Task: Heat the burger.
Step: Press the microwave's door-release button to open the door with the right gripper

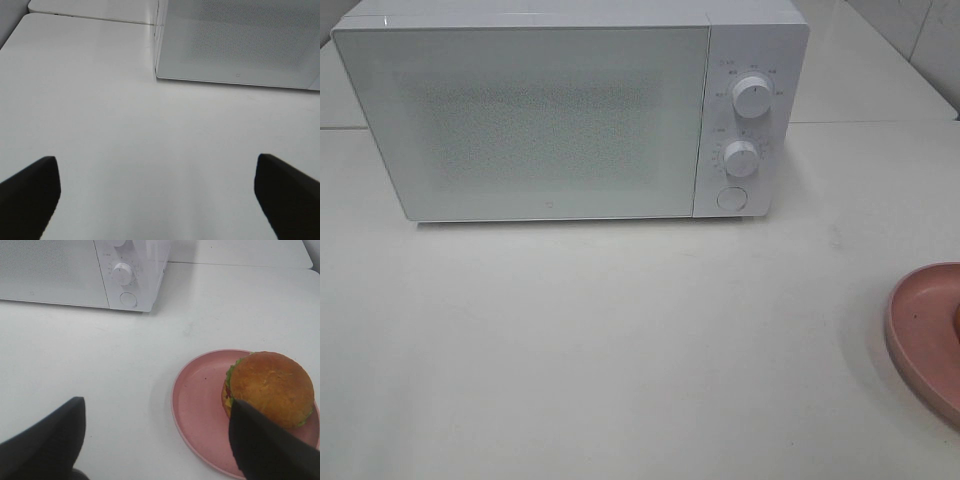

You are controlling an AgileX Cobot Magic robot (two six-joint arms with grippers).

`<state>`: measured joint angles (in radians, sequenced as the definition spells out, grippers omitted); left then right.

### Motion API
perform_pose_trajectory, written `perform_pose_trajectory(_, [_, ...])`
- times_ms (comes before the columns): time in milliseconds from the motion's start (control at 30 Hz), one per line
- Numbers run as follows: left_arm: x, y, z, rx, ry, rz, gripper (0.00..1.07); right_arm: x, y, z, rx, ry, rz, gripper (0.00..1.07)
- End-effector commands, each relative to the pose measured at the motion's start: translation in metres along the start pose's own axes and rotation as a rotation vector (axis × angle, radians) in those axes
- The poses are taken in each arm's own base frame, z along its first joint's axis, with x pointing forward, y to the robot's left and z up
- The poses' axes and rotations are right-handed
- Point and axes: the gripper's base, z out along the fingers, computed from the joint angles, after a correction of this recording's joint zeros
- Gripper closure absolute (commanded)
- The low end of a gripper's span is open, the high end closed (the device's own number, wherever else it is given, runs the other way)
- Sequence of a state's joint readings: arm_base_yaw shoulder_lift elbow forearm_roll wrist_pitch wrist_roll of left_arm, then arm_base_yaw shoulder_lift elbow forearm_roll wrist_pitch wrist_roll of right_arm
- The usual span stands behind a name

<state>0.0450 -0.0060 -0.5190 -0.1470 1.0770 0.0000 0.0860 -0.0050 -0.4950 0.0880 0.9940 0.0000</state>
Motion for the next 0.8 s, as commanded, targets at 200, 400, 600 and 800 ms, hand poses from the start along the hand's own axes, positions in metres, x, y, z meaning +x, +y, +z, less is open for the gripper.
perform_pose_trajectory(200, [0.001, 0.0, -0.002, 0.004, -0.021, 0.009, 0.09, -0.004, 0.001, -0.005, -0.011, -0.053, -0.01, 0.31])
perform_pose_trajectory(400, [0.001, 0.0, -0.002, 0.004, -0.021, 0.009, 0.09, -0.02, 0.001, 0.006, -0.007, -0.029, -0.003, 0.31])
perform_pose_trajectory(600, [0.001, 0.0, -0.002, 0.004, -0.021, 0.009, 0.09, -0.036, 0.0, 0.023, -0.001, -0.012, 0.006, 0.31])
perform_pose_trajectory(800, [0.001, 0.0, -0.002, 0.004, -0.021, 0.009, 0.09, -0.052, -0.002, 0.041, 0.006, -0.031, 0.014, 0.31])
